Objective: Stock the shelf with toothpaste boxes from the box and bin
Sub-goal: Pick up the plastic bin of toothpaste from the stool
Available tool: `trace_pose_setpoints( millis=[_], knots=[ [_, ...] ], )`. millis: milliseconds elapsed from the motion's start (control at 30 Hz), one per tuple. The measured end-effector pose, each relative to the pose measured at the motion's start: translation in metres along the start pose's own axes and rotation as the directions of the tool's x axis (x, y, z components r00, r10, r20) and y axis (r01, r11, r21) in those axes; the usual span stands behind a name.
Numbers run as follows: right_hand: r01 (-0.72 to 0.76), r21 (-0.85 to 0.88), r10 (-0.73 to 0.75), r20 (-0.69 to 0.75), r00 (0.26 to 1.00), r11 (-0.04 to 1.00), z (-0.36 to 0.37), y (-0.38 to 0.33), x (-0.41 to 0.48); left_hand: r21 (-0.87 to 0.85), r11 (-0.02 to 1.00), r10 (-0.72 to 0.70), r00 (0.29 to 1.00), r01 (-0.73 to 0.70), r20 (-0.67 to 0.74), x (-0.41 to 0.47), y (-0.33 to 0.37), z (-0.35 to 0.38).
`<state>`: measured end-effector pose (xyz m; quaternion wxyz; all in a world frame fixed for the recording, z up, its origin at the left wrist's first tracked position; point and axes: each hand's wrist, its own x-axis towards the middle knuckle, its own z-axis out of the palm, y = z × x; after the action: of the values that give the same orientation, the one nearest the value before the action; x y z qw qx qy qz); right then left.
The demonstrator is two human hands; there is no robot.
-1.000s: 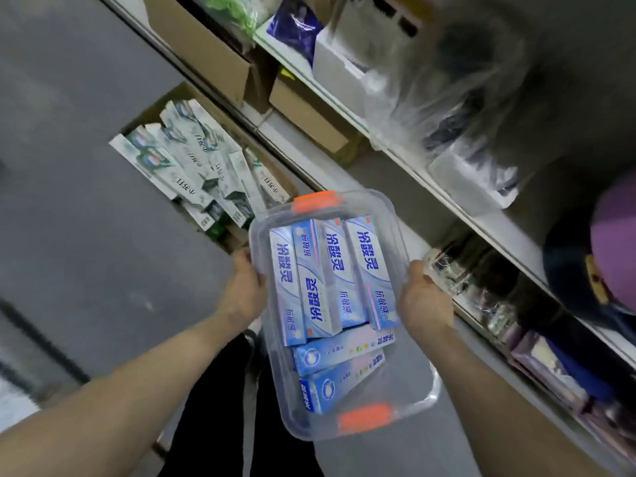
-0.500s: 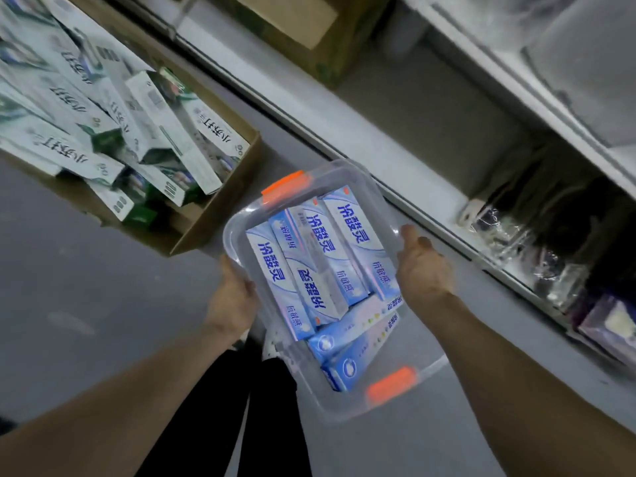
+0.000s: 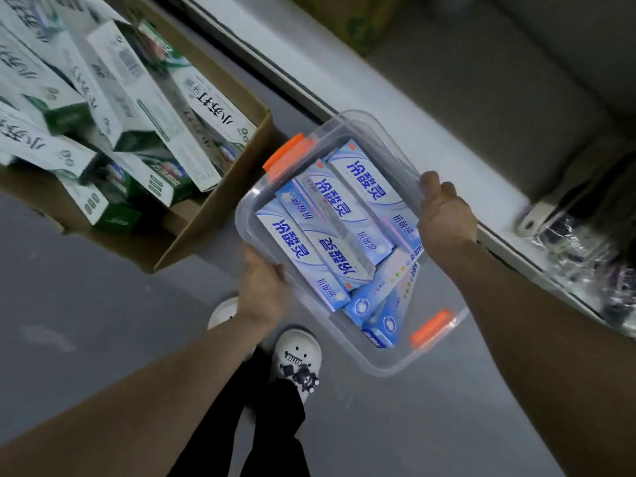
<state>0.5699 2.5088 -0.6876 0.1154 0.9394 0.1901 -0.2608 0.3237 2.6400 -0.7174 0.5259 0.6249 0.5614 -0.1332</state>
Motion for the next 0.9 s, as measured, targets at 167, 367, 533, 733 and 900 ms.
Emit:
trace_pose_setpoints(
  millis=[167,367,533,733,900],
  knots=[
    [-0.04,-0.018,0.041,0.07,0.997,0.999,-0.007,-0.012,-0.009,0.019,0.999,-0.029,0.999,0.028,0.039,0.003,0.007,-0.006],
    [0.1,-0.04,-0.092,0.167,0.982,0.994,-0.049,-0.035,-0.069,0.245,0.969,-0.004,0.995,-0.021,0.103,-0.031,0.036,-0.049],
    [0.145,-0.03,-0.132,0.269,0.954,0.989,-0.087,-0.065,-0.133,0.32,0.945,0.041,0.995,-0.068,0.091,-0.074,0.073,-0.107],
    [0.22,0.049,-0.225,0.214,0.951,0.974,-0.122,-0.123,-0.176,0.374,0.916,0.139,0.989,-0.147,0.047,-0.085,0.1,-0.189],
    [0.254,0.131,-0.273,0.148,0.951,0.958,-0.13,-0.197,-0.176,0.343,0.926,0.155,0.987,-0.156,0.03,-0.05,0.094,-0.251]
  ],
)
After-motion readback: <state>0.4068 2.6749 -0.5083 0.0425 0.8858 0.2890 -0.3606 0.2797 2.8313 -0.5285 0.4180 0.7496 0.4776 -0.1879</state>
